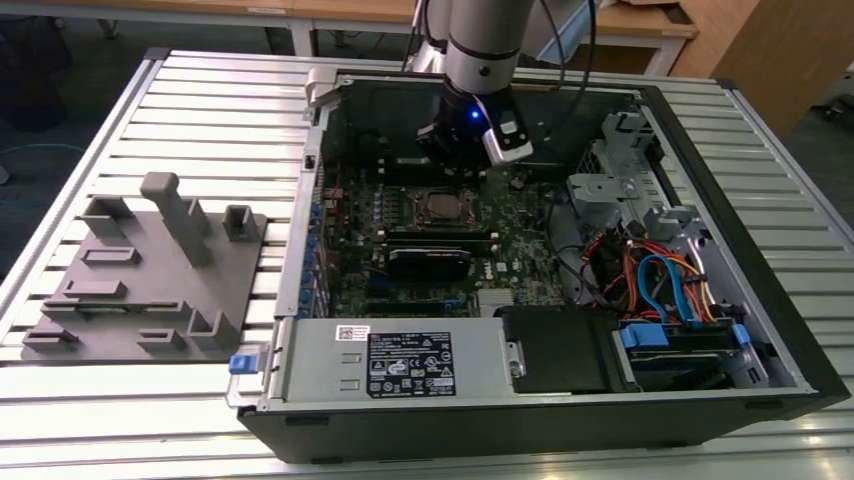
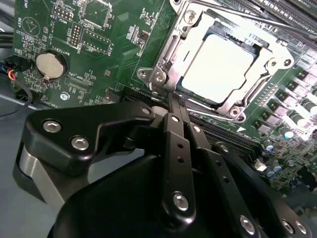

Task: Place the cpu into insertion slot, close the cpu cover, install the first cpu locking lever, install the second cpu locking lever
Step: 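Install the first cpu locking lever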

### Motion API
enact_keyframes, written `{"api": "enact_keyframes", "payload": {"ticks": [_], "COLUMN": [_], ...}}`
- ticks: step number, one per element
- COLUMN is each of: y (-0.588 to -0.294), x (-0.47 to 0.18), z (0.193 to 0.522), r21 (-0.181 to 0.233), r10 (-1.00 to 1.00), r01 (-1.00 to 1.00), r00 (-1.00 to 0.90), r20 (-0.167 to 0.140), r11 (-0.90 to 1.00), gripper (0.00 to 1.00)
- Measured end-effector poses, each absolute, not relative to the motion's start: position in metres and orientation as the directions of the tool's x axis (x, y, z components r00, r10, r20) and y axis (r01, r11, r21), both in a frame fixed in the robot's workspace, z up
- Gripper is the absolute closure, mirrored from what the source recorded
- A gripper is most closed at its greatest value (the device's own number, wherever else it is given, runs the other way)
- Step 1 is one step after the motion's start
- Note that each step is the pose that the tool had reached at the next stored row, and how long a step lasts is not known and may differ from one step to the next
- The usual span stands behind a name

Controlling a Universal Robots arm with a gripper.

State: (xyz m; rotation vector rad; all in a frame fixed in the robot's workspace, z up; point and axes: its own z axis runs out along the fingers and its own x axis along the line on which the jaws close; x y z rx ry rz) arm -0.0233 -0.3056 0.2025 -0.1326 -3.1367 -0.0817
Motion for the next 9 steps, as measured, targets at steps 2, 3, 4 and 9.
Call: {"api": "enact_keyframes", "payload": {"ticks": [2, 3, 4, 9], "y": [-0.3057, -0.3056, -0.3057, -0.3057], "x": [-0.0231, -0.0229, -0.0228, -0.0225], "z": [0.2012, 0.2001, 0.1992, 0.1975], "r21": [0.049, 0.046, 0.044, 0.042], "r10": [0.084, 0.084, 0.084, 0.085], "r01": [0.084, 0.084, 0.084, 0.085], "r00": [-0.996, -0.996, -0.996, -0.996], "r20": [0.003, 0.003, 0.003, 0.003], "r11": [0.995, 0.995, 0.995, 0.996], "gripper": [0.90, 0.90, 0.90, 0.90]}}
